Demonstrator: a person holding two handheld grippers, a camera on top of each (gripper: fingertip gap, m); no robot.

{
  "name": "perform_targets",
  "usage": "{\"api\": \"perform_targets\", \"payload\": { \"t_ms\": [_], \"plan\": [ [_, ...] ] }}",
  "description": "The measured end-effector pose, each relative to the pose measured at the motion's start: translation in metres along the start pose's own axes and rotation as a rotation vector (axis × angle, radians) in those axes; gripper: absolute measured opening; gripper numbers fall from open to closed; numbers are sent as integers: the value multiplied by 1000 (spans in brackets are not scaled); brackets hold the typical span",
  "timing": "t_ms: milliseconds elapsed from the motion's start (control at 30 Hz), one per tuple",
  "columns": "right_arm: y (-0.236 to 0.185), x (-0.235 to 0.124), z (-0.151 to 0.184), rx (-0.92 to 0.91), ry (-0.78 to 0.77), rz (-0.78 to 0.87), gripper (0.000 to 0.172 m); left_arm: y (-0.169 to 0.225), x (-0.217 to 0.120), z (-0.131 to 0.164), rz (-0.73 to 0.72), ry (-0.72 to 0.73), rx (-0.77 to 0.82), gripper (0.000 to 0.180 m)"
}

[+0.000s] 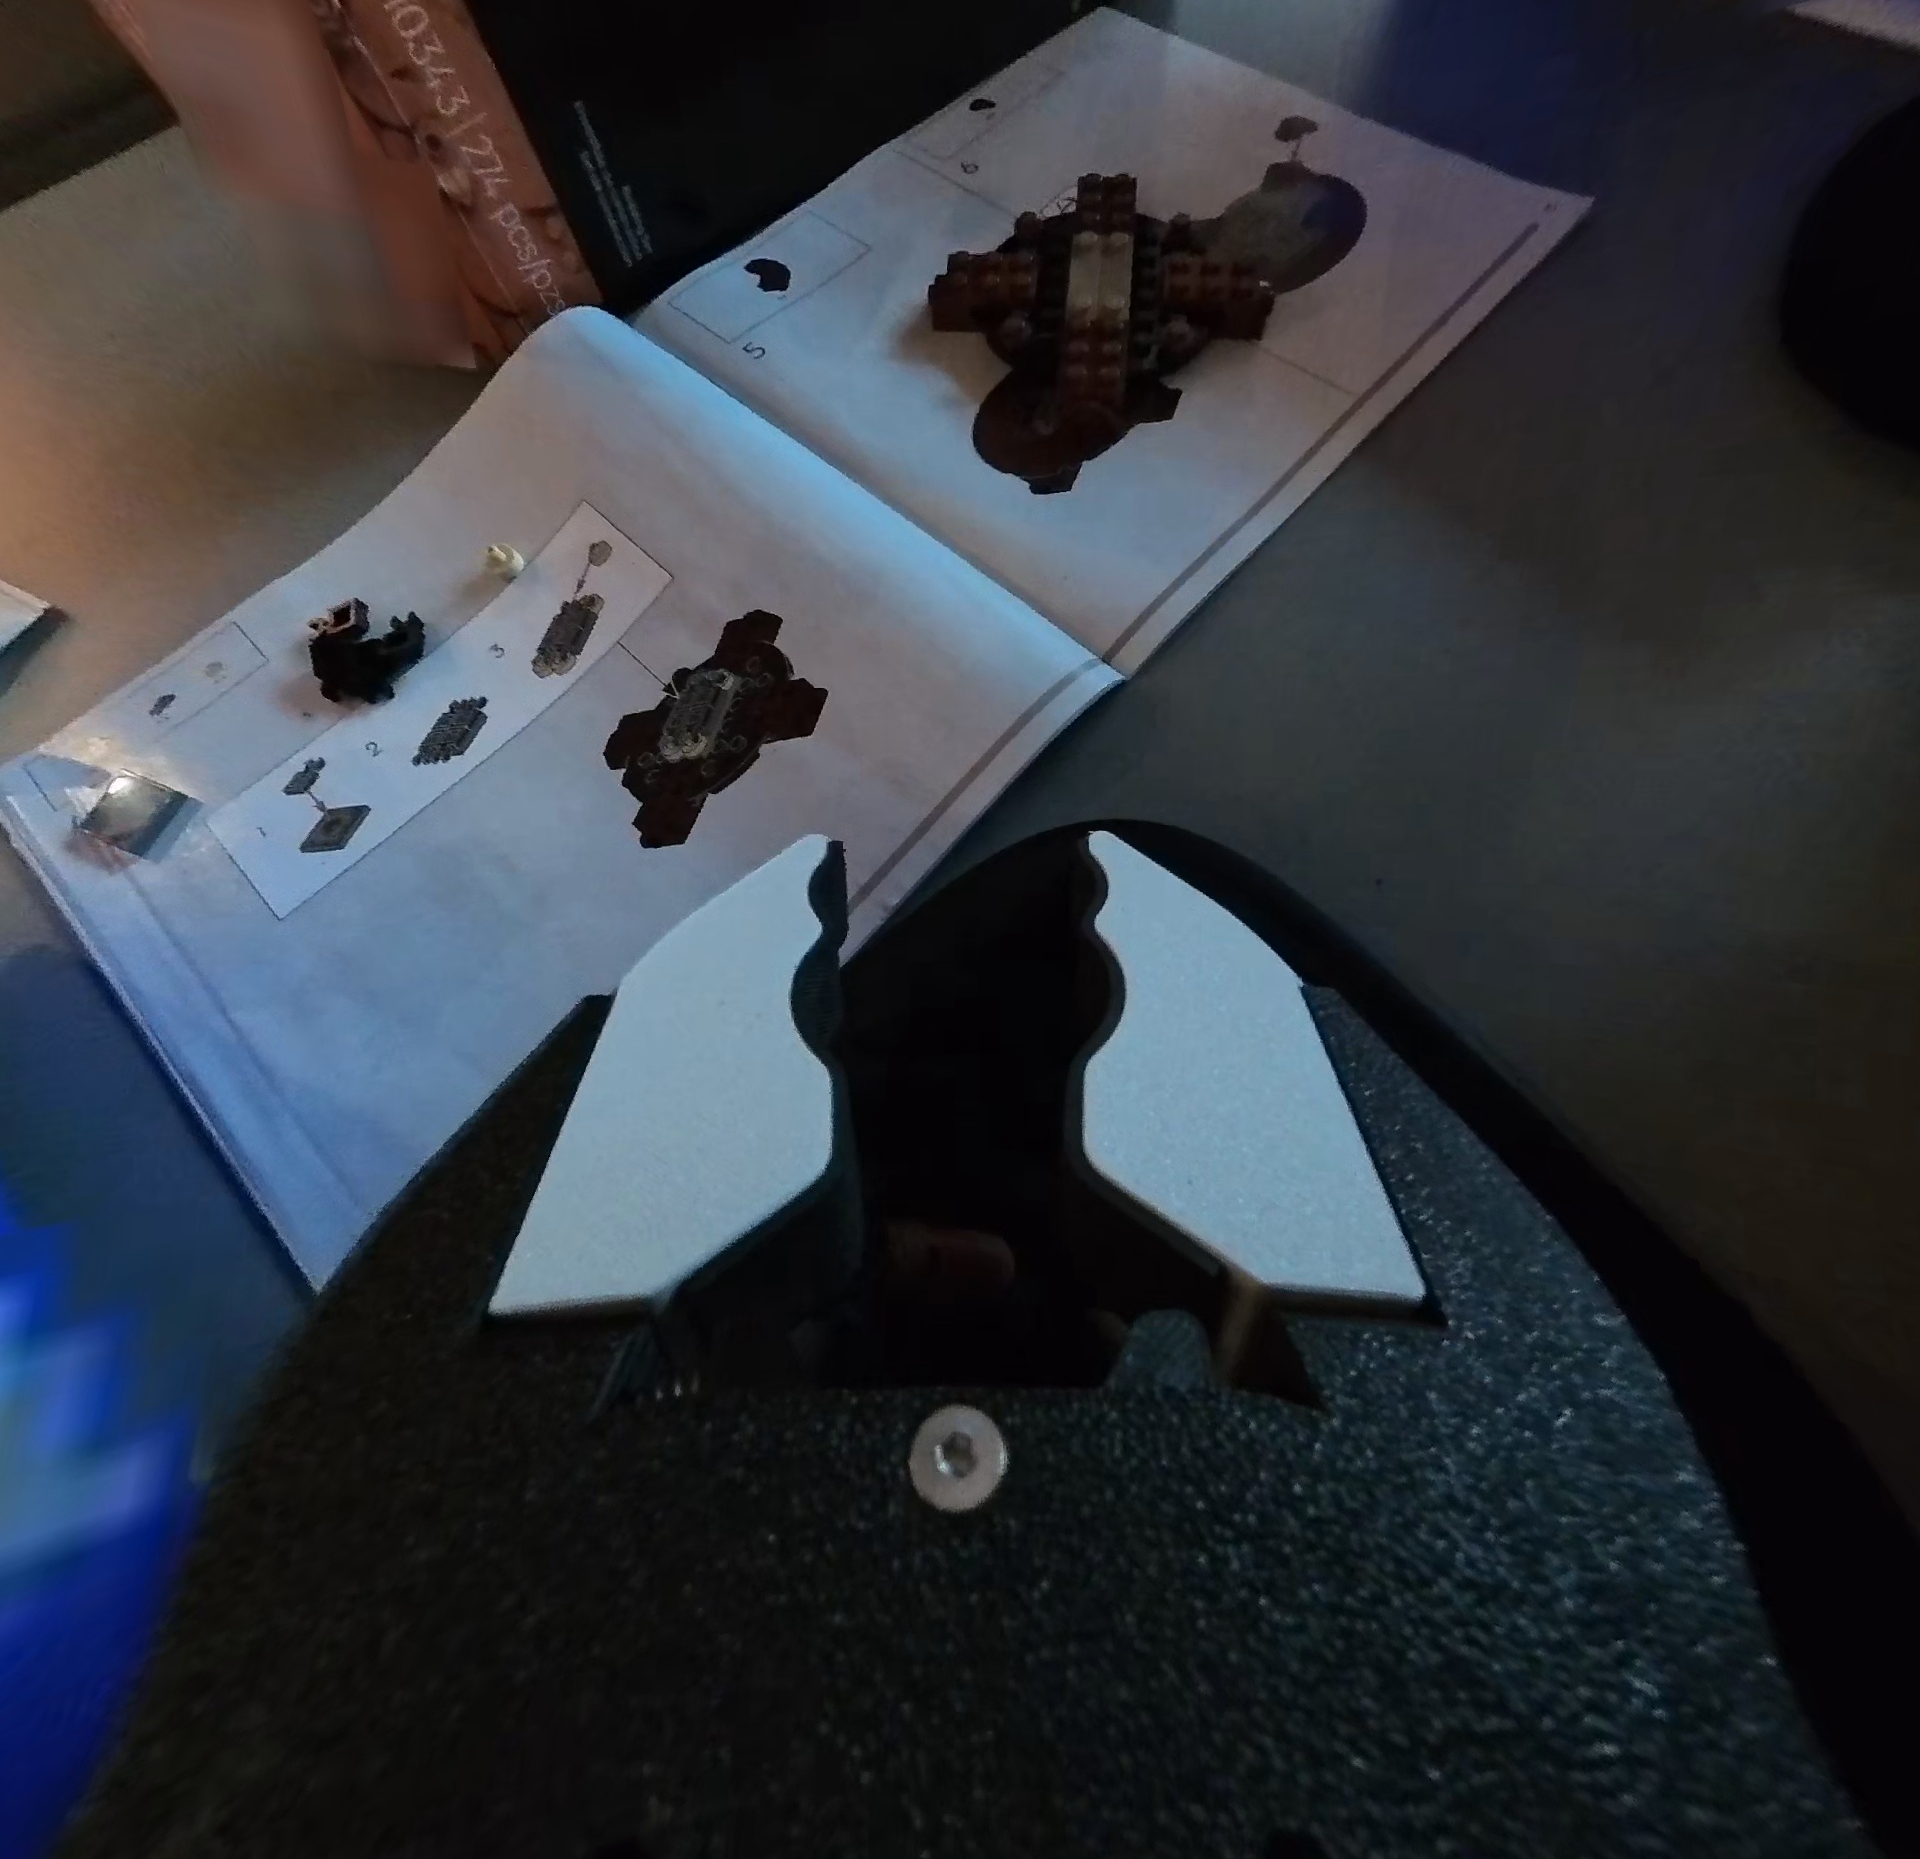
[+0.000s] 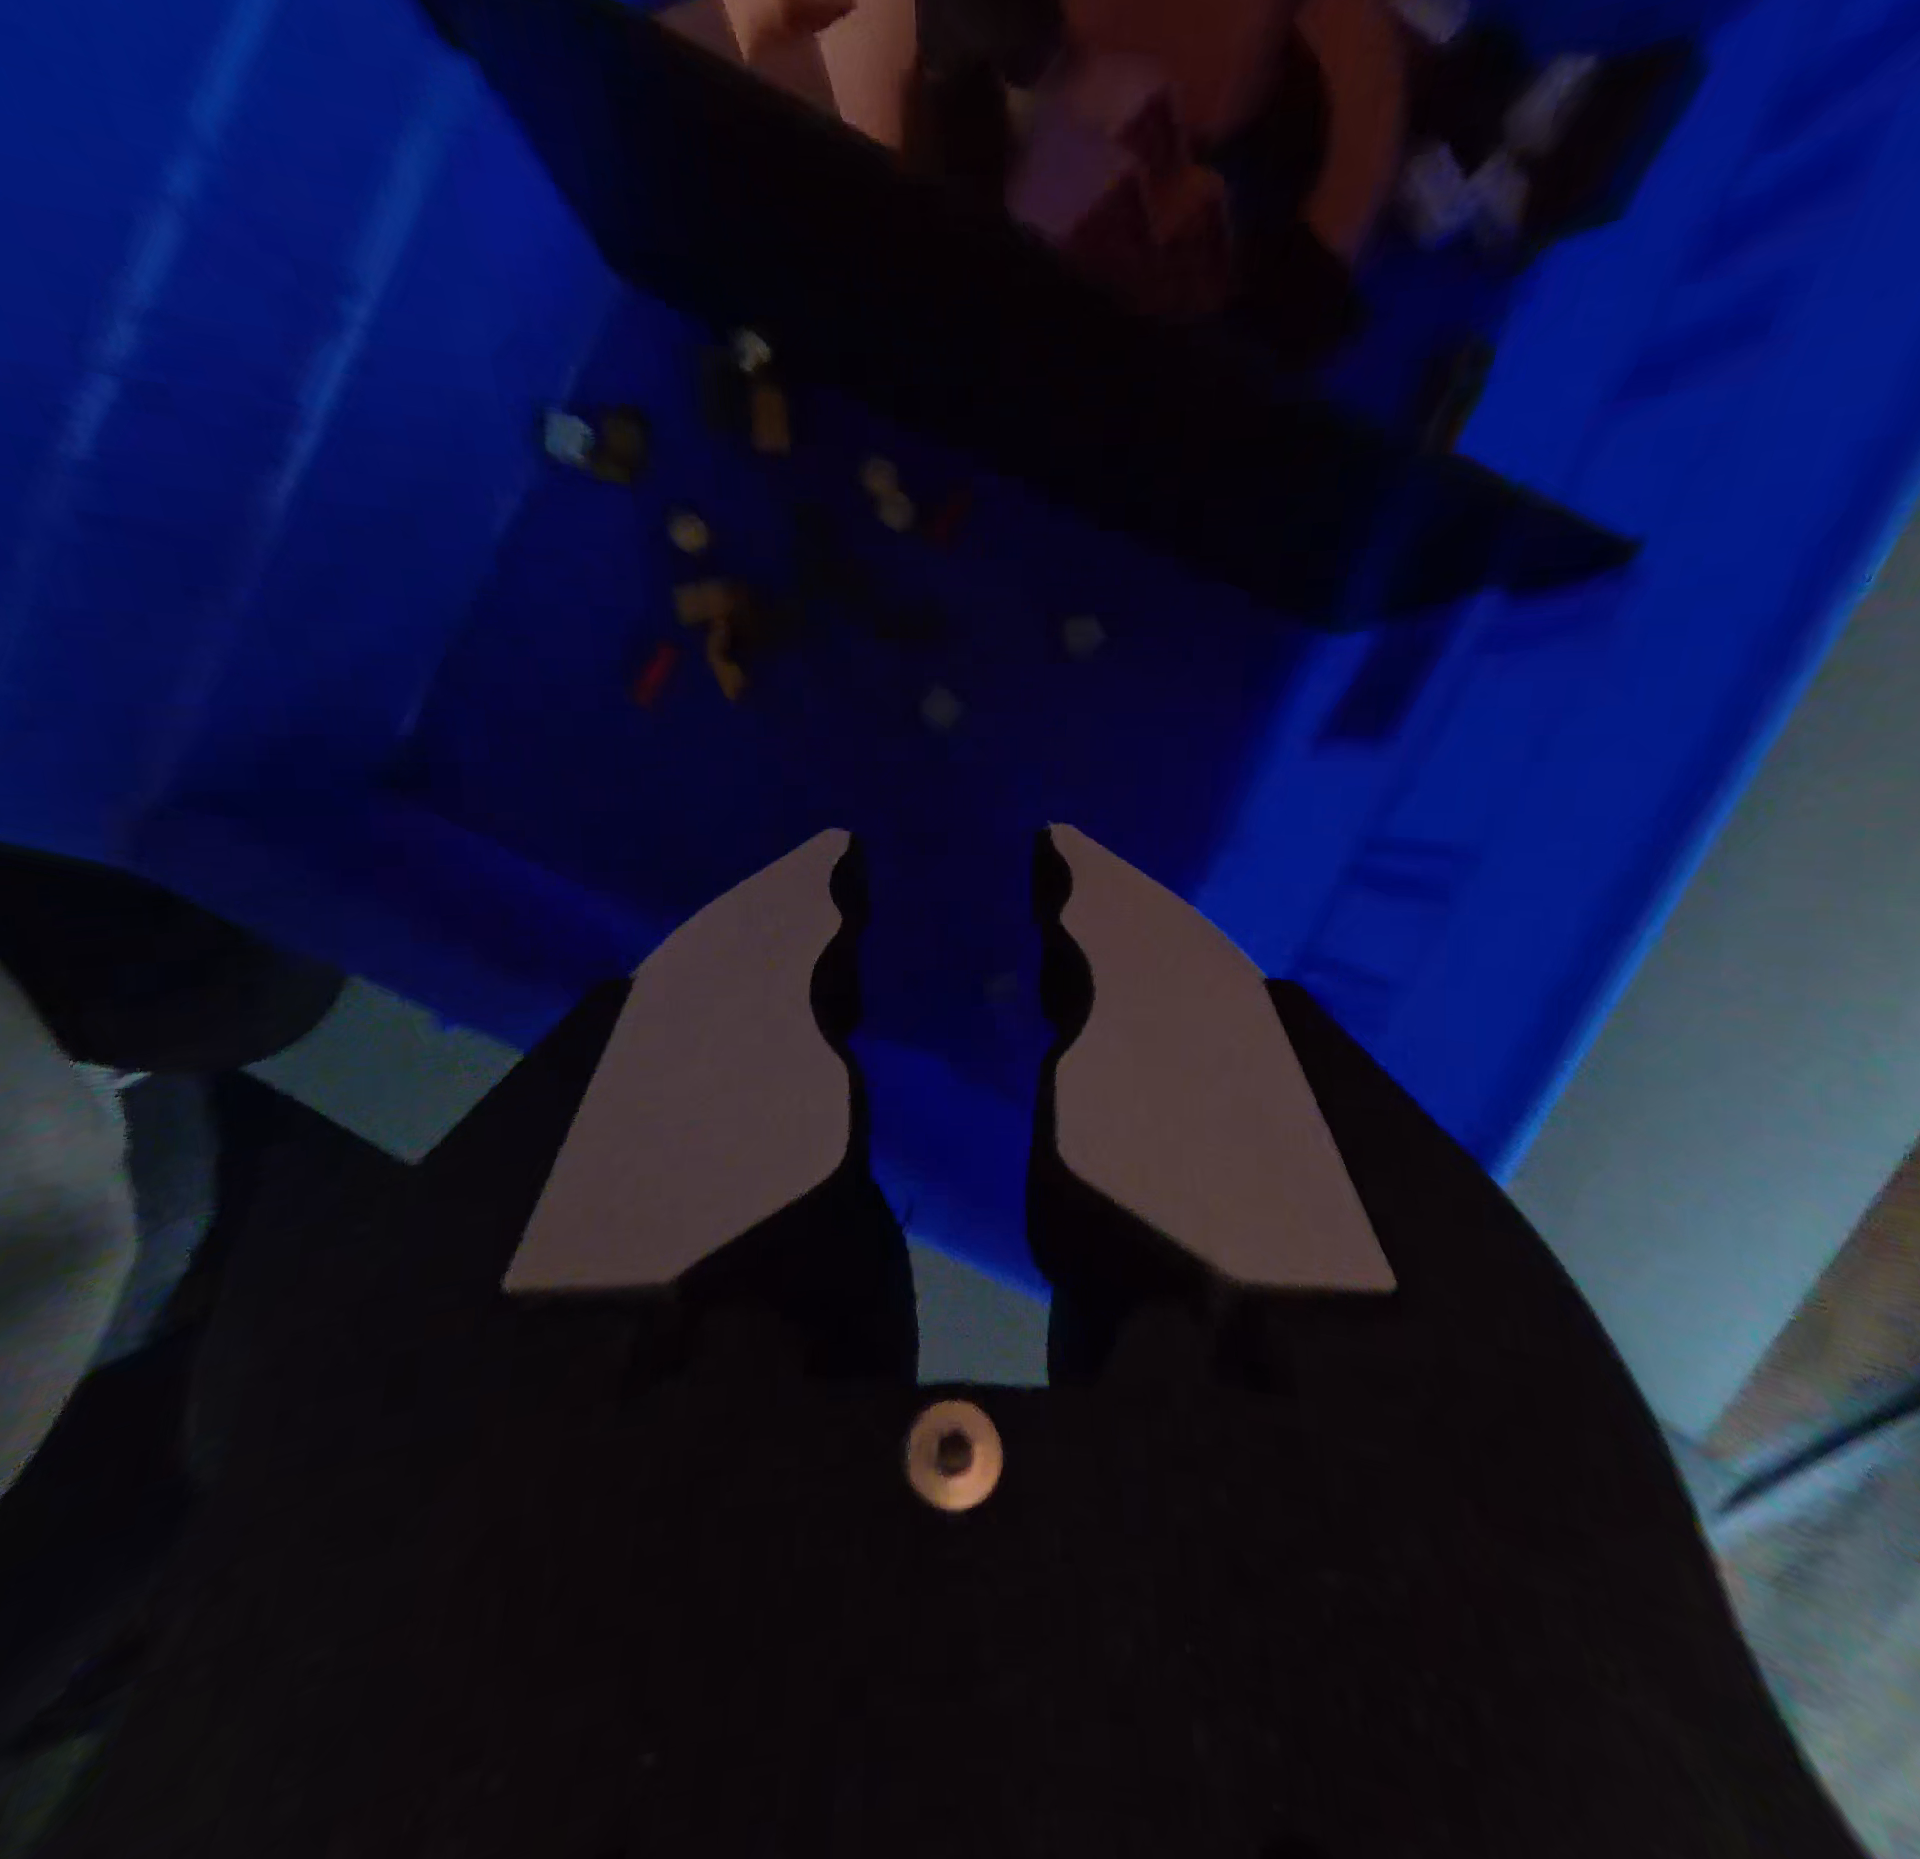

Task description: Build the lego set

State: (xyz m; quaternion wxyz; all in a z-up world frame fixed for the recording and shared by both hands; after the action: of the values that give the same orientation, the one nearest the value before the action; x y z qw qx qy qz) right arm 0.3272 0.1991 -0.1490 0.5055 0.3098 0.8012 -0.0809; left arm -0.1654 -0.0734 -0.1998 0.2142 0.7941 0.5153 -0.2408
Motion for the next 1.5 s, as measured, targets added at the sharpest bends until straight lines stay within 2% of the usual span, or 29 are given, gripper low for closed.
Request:
{"api": "perform_targets", "payload": {
  "t_ms": [133, 233, 400, 467, 567, 700, 833, 1033, 1167, 1367, 1500],
  "plan": [
    [-6, -2, 0, 24, 33, 16, 27, 0, 0, 0, 0, 0, -2, 41],
    [-17, 1, -5, -9, 39, -42, 24, 0, 0, 0, 0, -1, -1, 41],
    [-25, 7, -10, -69, -4, -68, 20, 0, 0, 0, -7, -1, 6, 41],
    [-24, 7, -10, -84, -49, -30, 19, 1, 0, 0, -13, -2, 12, 41],
    [-16, -7, -3, -90, -95, 42, 19, 1, 0, 0, -14, -2, 13, 41],
    [-3, -42, 8, -91, -109, 150, 14, 0, 0, 0, -1, -1, -1, 40],
    [-3, -59, 8, -89, -52, 126, 12, -1, 0, 0, 9, 1, -9, 40],
    [-6, -42, -36, -132, 180, 35, 12, 0, 0, 0, -2, 2, 4, 40],
    [11, -30, -76, -304, 196, -10, 14, 0, 0, 0, -9, -3, 5, 40],
    [24, 26, -137, -499, 70, -130, 40, -2, 0, 1, -8, 2, -26, 37],
    [5, 77, -146, -537, -115, -240, 47, -3, 0, 1, -13, -1, -30, 37]
  ]
}}
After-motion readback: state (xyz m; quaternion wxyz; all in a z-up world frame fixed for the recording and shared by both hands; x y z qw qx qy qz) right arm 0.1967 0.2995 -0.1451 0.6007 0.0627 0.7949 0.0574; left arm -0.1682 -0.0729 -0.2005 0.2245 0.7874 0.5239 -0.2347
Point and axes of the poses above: each gripper's, where its closed fingertips meet, x out along the fingers, z out of its underside, y = z × x across the jaws, the point moved 8 cm from there along -x, back along the fingers, and after that the axes turned 14 degrees about z, right-handed, at the moved point
